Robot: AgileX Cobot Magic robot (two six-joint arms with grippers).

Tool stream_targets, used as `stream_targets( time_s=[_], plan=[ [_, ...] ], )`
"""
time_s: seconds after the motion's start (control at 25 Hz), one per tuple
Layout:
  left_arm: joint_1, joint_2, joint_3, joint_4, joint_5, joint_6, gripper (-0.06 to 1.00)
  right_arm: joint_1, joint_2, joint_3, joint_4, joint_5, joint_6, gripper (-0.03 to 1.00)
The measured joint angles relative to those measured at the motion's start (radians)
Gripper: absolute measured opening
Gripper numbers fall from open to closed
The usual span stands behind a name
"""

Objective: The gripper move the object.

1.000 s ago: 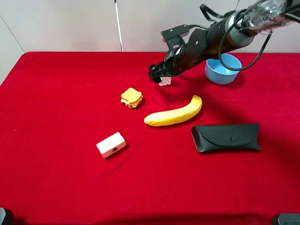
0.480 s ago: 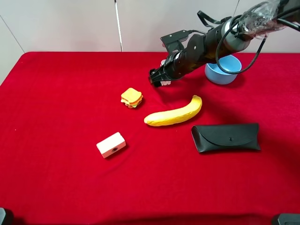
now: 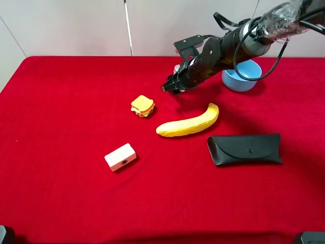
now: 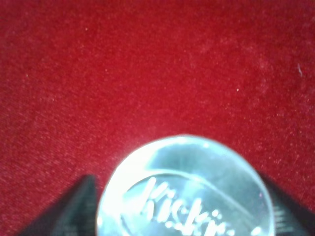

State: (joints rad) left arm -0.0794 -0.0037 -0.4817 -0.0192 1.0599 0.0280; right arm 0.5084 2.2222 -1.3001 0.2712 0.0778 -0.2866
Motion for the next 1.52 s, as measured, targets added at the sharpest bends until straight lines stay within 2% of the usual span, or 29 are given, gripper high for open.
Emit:
stream_targets(
  time_s=[0.08, 1.04, 1.52],
  plan=[
    [0.0, 0.0, 0.0, 0.0, 0.0, 0.0, 0.97, 0.0, 0.0, 0.0, 0.0, 0.002, 0.0, 0.32],
    [0.0, 0.0, 0.0, 0.0, 0.0, 0.0, 0.97, 0.0, -0.004, 0.0, 0.0, 0.001, 0.0, 0.32],
    [0.0, 0.0, 0.0, 0.0, 0.0, 0.0, 0.97, 0.008, -0.116, 0.024, 0.0, 0.027, 0.0, 0.32]
  ],
)
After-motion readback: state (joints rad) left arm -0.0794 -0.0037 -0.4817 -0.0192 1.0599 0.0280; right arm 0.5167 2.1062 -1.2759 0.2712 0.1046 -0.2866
